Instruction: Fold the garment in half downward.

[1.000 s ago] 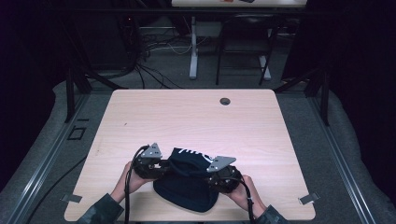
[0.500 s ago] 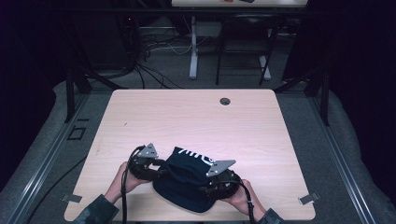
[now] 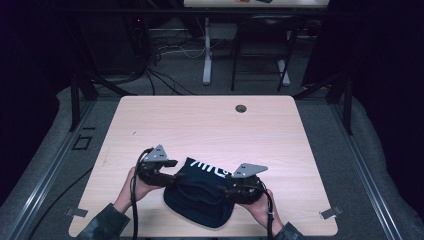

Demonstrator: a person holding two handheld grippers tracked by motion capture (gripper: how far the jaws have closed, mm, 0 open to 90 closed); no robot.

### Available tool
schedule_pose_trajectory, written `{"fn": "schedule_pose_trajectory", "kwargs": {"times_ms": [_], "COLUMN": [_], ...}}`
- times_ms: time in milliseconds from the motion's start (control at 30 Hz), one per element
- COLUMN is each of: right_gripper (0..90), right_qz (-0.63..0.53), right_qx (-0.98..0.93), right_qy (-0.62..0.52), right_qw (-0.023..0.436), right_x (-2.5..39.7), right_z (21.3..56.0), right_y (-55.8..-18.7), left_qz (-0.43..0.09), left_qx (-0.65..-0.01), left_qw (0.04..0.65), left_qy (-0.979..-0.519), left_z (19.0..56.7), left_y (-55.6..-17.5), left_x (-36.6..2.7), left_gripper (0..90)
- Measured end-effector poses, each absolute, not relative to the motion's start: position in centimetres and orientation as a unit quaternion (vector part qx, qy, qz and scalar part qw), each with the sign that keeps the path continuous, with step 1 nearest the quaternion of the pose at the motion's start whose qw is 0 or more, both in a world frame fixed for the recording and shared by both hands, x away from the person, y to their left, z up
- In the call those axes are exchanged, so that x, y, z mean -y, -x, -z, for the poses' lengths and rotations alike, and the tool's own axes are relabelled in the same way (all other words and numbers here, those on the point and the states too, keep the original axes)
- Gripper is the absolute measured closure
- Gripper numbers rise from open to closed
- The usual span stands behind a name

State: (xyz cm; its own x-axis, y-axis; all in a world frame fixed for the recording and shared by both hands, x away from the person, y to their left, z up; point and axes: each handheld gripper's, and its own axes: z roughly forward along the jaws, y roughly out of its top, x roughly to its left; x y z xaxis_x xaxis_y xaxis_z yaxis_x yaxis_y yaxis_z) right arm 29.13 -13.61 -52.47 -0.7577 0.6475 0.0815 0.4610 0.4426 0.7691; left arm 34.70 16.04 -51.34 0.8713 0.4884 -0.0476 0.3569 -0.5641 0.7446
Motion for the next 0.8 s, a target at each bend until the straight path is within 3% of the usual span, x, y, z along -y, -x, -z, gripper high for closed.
{"fn": "schedule_pose_trajectory", "kwargs": {"times_ms": [133,267,433,500,800], "right_gripper": [54.0,45.0,39.6,32.3,19.6], "right_qz": [-0.393,-0.36,-0.339,-0.327,-0.31], "right_qx": [-0.851,-0.867,-0.88,-0.885,-0.897], "right_qy": [-0.336,-0.338,-0.318,-0.315,-0.296], "right_qw": [0.093,0.071,0.094,0.106,0.106], "right_x": [12.8,12.0,11.4,11.4,11.9], "right_z": [53.9,55.3,56.0,56.1,56.6], "right_y": [-29.5,-29.3,-29.1,-29.2,-30.6], "left_qz": [-0.066,-0.061,-0.069,-0.074,-0.092], "left_qx": [-0.222,-0.219,-0.229,-0.227,-0.235], "left_qw": [0.38,0.353,0.346,0.342,0.34], "left_qy": [-0.896,-0.908,-0.907,-0.909,-0.906], "left_z": [52.8,54.5,55.7,55.9,56.6], "left_y": [-34.5,-34.1,-33.5,-33.2,-32.5], "left_x": [-14.2,-13.7,-14.1,-14.0,-13.2], "left_gripper": [43.0,41.3,36.0,34.0,28.3]}}
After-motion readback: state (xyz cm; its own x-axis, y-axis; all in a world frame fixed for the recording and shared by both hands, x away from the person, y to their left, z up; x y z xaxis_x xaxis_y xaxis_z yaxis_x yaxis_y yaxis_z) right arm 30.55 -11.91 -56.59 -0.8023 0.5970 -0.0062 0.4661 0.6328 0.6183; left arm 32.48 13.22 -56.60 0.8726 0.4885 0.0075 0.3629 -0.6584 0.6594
